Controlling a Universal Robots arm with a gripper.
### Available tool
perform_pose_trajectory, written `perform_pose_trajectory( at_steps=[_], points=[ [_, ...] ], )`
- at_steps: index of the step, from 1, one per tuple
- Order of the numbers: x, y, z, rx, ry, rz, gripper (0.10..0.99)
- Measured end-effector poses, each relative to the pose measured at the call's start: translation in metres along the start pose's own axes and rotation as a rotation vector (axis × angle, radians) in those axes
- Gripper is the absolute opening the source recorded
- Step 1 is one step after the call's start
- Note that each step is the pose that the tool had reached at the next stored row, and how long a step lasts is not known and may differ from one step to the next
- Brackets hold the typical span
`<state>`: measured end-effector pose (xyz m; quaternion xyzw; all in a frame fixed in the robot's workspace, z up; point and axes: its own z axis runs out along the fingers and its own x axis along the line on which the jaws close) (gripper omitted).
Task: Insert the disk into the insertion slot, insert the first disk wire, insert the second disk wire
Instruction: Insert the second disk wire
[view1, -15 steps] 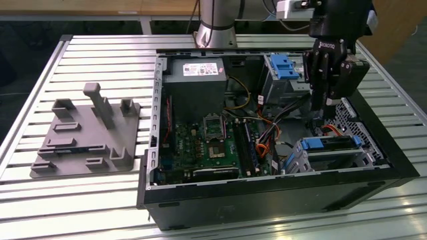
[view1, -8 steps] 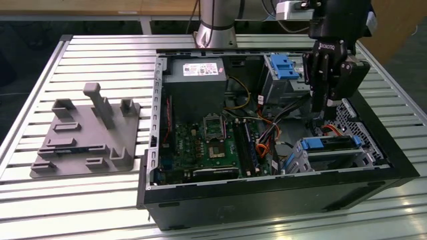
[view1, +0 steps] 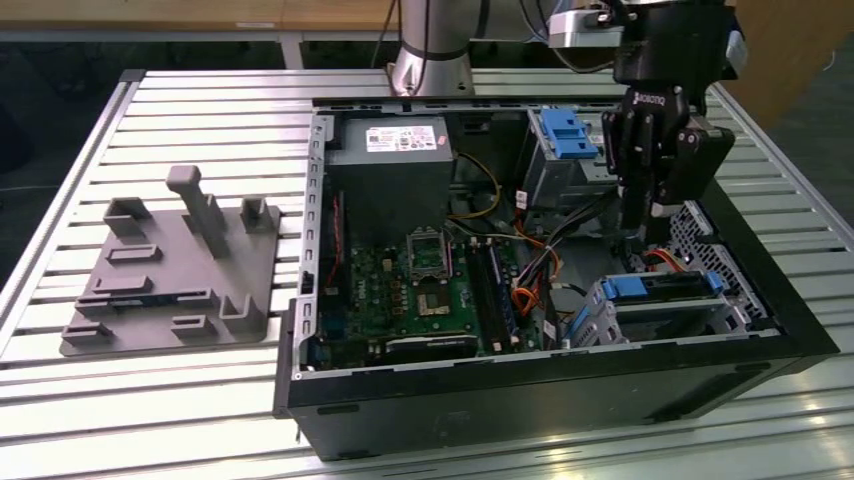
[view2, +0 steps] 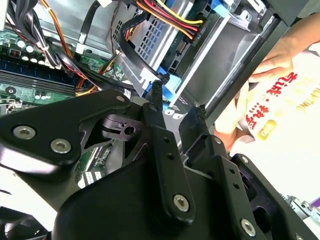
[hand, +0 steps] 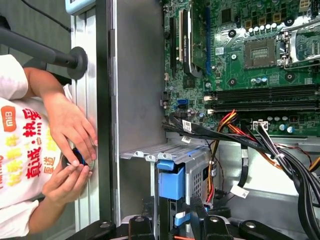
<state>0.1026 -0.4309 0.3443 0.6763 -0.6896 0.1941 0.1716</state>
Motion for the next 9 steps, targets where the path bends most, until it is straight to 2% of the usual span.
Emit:
perform_pose_trajectory(
  at_steps=[9],
  points=[
    [-0.0028,0.0,0.004,0.004,0.0063,-0.007,0.416]
  ],
)
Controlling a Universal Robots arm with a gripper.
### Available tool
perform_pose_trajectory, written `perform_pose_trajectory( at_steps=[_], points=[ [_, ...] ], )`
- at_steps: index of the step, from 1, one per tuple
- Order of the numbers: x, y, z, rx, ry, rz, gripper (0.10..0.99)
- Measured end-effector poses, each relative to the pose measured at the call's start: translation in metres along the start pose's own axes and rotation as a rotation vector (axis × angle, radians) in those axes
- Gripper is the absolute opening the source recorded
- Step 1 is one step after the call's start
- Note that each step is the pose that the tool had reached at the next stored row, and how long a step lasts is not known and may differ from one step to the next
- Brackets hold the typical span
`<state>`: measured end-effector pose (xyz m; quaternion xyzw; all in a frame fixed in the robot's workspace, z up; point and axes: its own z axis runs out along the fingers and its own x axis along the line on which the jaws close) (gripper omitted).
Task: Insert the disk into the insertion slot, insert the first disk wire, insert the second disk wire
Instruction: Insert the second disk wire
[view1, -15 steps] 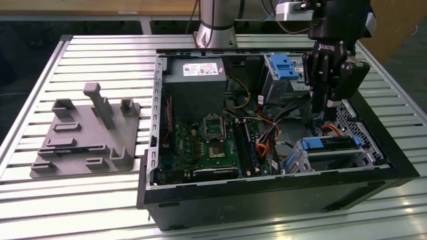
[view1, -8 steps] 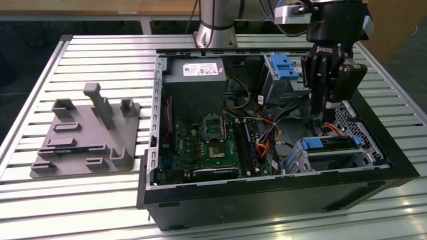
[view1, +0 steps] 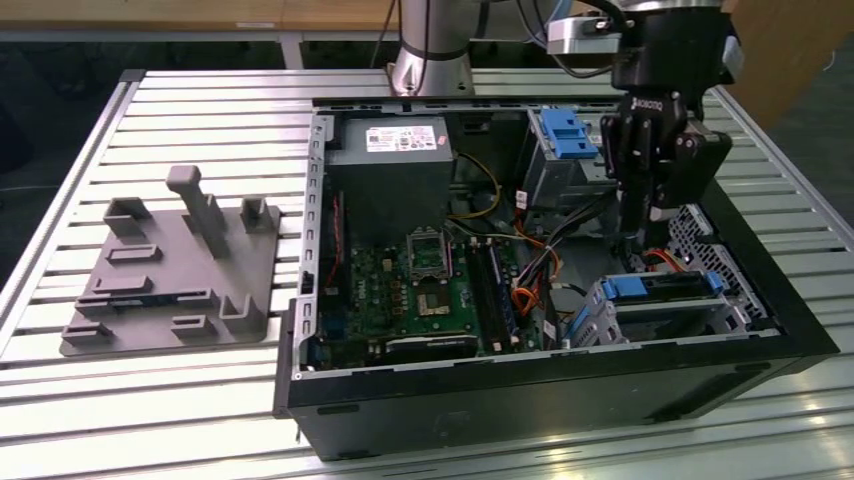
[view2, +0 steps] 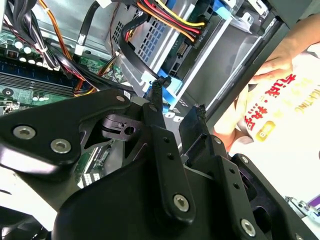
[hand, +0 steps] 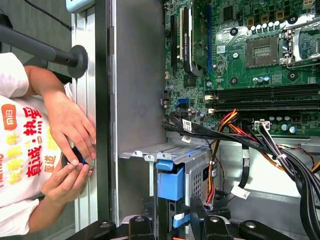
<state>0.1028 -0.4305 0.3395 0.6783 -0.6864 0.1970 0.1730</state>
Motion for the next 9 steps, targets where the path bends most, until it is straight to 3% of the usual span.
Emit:
perform_pose_trajectory(
  at_steps=[9],
  points=[
    [-0.0031,0.0,0.003,0.005,0.003,-0.005,0.416]
  ],
)
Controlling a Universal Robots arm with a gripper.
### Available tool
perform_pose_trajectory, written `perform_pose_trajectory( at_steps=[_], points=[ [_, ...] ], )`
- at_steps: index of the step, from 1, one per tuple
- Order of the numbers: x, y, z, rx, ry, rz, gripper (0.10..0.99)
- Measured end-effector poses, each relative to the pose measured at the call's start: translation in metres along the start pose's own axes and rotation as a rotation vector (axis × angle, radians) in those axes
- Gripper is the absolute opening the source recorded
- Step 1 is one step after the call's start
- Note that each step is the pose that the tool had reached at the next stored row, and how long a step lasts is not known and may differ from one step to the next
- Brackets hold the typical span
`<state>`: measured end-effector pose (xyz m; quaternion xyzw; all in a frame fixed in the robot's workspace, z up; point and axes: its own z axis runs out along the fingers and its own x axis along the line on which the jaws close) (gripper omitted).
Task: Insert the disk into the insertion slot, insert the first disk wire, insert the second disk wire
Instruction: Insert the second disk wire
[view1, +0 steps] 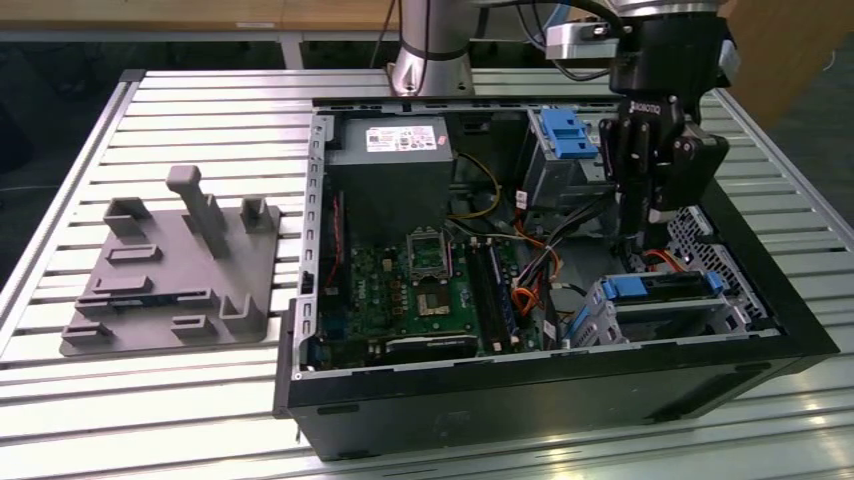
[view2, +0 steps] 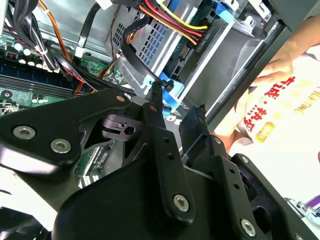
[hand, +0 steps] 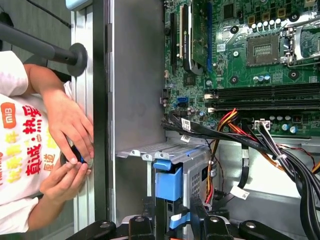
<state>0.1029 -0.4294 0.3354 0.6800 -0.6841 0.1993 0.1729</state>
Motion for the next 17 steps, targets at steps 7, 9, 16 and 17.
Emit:
perform_pose_trajectory(
  at_steps=[7,9,16,17],
  points=[
    [-0.0019,0.0,0.0011,0.01,0.0006,0.008,0.416],
    [-0.0028,0.0001,0.0009,0.008,0.003,0.016,0.416],
    [-0.007,0.0,-0.0003,-0.002,0.0199,0.038,0.416],
    [-0.0076,0.0,-0.0004,-0.002,0.0213,0.038,0.416]
  ],
)
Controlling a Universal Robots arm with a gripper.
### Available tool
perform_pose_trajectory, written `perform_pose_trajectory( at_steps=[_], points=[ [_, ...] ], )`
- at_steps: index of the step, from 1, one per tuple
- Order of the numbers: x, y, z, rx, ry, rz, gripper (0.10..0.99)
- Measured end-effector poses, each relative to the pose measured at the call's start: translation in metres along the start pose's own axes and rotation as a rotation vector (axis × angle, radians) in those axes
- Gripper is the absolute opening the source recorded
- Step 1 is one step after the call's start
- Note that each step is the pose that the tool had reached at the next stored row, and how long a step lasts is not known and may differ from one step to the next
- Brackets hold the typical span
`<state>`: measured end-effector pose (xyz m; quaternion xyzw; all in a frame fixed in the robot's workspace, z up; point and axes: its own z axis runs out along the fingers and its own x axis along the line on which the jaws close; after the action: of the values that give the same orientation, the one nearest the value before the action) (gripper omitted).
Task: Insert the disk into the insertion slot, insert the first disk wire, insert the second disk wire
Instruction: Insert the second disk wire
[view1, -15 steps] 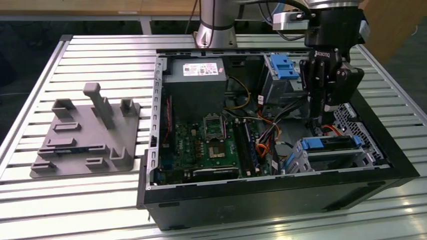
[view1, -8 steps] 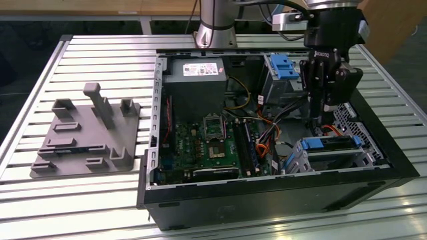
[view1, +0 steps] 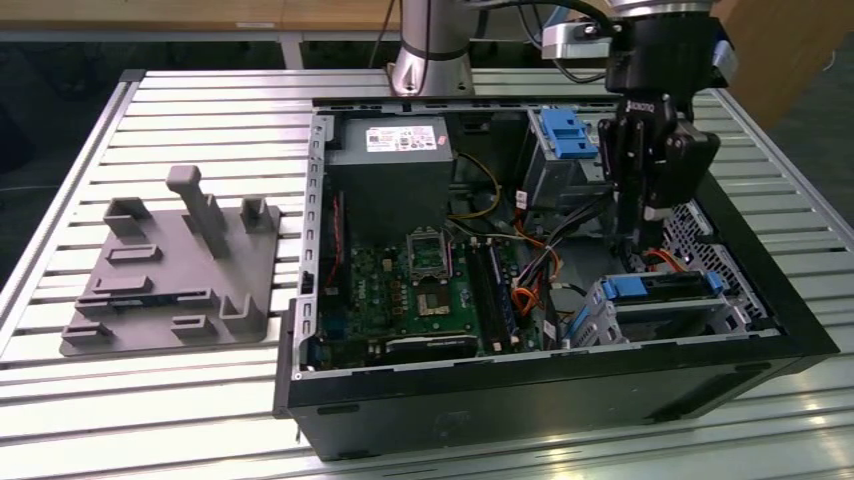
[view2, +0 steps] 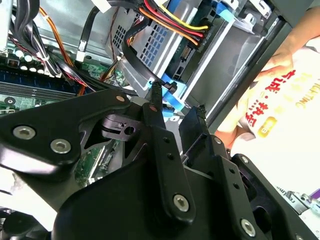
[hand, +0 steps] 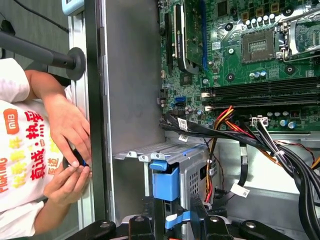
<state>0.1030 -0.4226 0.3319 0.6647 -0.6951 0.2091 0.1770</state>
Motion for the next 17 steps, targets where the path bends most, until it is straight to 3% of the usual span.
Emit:
perform_pose_trajectory(
  at_steps=[6,11,17],
  points=[
    [-0.0018,0.0001,0.0017,0.003,0.0032,0.001,0.416],
    [-0.0028,0.0002,0.0028,0.004,0.0114,0.002,0.416],
    [-0.0044,0.0004,0.0043,0.015,0.0147,0.008,0.416]
  ],
)
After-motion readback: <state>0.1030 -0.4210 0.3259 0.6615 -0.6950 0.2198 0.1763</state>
